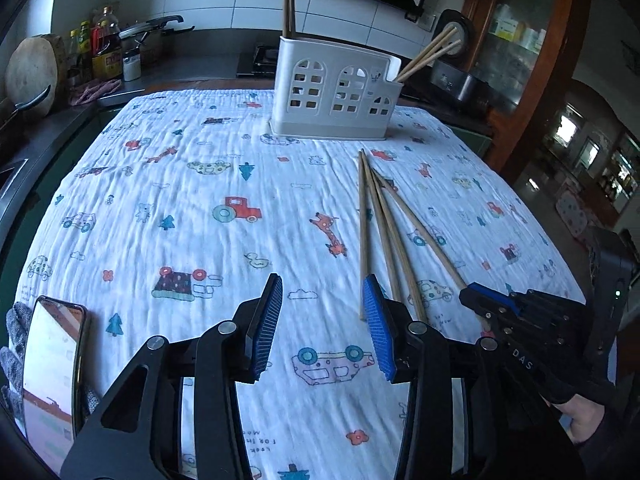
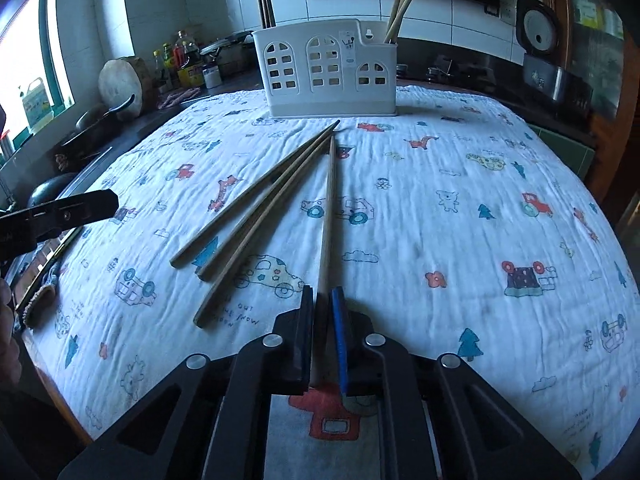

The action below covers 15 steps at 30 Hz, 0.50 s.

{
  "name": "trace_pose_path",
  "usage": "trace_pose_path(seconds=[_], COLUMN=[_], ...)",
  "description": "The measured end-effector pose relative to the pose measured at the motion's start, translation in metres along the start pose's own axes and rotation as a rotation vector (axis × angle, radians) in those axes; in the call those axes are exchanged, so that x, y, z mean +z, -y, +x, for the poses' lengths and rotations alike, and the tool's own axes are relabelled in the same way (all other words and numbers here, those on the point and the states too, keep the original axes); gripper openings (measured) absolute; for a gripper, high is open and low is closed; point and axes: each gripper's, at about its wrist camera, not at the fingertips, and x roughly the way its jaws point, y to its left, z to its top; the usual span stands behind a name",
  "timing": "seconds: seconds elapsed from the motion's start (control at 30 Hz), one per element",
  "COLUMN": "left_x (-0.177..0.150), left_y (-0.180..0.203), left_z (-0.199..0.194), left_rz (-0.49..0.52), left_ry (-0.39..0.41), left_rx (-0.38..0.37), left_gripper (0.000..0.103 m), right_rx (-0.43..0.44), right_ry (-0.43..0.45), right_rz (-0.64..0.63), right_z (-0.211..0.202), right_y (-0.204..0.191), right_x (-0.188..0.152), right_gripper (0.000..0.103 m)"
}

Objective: Organize utensils
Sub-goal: 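Close the right tool on a chopstick while the left tool grasps another chopstick, then lift both held chopsticks and lower them upright into the white holder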

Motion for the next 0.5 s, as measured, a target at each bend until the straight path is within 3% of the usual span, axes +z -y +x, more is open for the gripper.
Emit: trace_pose_path(seconds=[0.27, 0.5], left_x=[-0.003, 0.003], left_y=[0.023, 0.032], left_z=[0.029, 0.056], left_rz=[0.041, 0.045], left_ry=[-0.062, -0.099], left_rx=[-0.069, -0.067], left_gripper=[0.029, 0.024], right_rx=[0.005, -0.001], right_ry=[0.017, 0.074], right_rz=[0.025, 0.025], right_z=[-0.005, -0.027], right_y=[0.006, 0.017], right_x=[0.001, 0.009], right_gripper=[0.008, 0.007])
